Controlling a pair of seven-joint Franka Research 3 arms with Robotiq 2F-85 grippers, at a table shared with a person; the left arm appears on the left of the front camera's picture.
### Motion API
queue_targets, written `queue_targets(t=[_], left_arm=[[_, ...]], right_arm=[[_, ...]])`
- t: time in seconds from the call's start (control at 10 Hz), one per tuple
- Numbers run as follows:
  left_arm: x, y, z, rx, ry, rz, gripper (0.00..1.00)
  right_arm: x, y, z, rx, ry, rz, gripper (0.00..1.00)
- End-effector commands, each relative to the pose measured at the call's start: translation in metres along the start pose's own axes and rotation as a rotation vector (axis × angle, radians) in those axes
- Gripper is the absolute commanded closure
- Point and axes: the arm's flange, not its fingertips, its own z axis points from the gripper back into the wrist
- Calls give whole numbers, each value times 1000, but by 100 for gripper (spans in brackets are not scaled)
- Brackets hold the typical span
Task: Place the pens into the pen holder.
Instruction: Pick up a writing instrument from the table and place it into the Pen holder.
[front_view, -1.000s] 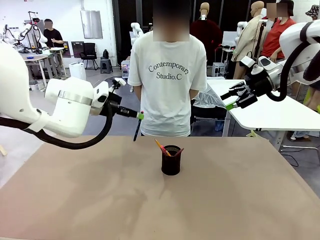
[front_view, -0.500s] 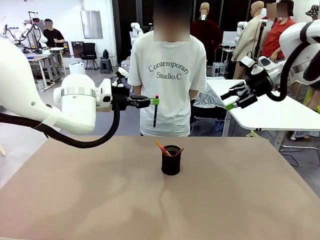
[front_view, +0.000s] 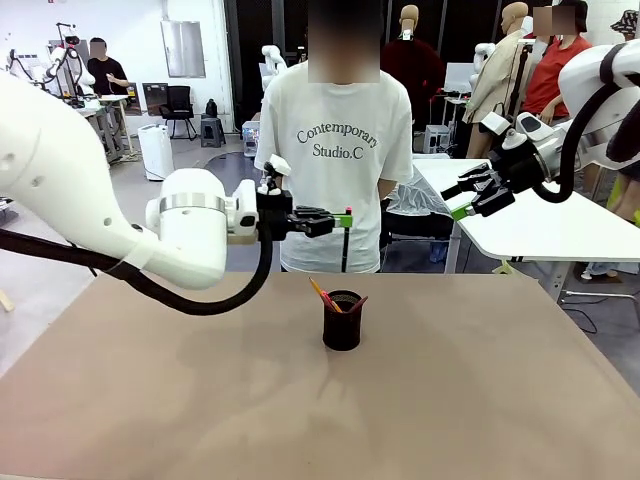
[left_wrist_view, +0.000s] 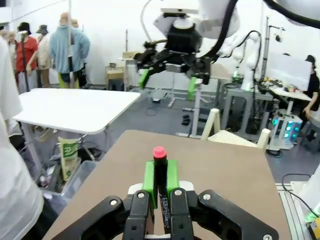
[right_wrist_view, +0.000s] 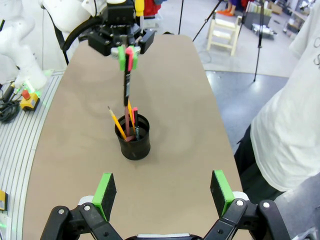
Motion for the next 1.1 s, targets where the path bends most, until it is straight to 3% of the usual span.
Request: queue_targets(t=[0.0, 1.0], left_arm=[[-19, -3, -14, -68, -56, -19, 100], [-43, -3, -24, -69, -10, -17, 100]], right_arm=[[1, 1, 0, -1, 1, 3, 0], [1, 1, 0, -1, 1, 3, 0]])
